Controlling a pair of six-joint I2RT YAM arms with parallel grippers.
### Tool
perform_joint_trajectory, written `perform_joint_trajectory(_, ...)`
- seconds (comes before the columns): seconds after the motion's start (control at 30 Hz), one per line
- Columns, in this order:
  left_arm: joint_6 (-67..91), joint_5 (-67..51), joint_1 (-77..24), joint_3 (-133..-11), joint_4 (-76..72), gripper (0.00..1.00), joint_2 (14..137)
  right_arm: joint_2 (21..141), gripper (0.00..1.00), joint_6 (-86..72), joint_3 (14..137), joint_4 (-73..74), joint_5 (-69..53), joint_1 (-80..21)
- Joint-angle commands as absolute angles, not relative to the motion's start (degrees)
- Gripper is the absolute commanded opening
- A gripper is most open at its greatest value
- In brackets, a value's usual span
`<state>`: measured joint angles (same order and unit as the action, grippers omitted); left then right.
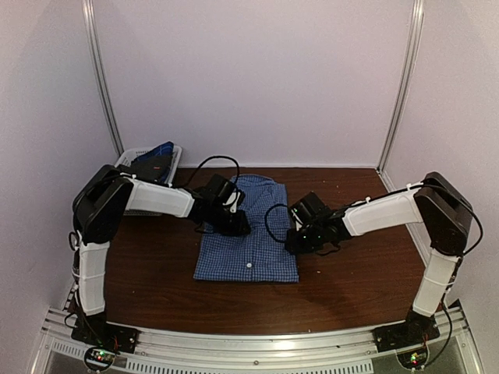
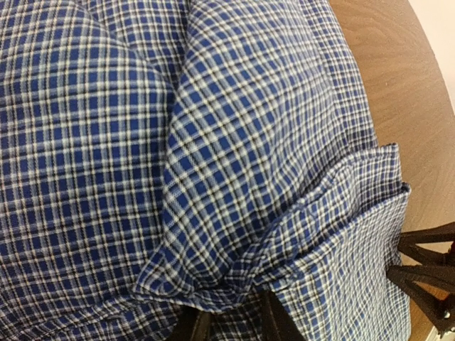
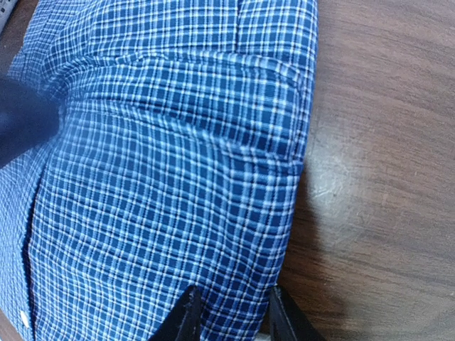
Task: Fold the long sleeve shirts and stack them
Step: Fold the rectangle-folded shirt at the center of the board, then pick up the 2/3-rectangle-folded shirt from the center of the board.
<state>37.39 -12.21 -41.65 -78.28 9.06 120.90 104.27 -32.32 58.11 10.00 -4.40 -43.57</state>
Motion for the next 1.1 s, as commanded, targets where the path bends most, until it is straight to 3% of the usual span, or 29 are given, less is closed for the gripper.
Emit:
perform_joint_trajectory(0.0,38.40,-11.32,-41.22,-81.59,8.63,0.27,123.08,101.86,0.34,-32.80,57.49,9.48,-1.96,-43.30)
perform_joint_trajectory(0.47,37.44,-7.03,-39.81,-73.07,12.34,0.39,105.36,92.52,0.37,-32.71,55.82,13.41,-1.05,-44.12)
perform_joint_trajectory(1.07,46.32,-13.47,-45.68,-41.55,8.29,0.32,86.44,90.52,0.32,-41.27,45.94,9.79,-3.47,-56.53)
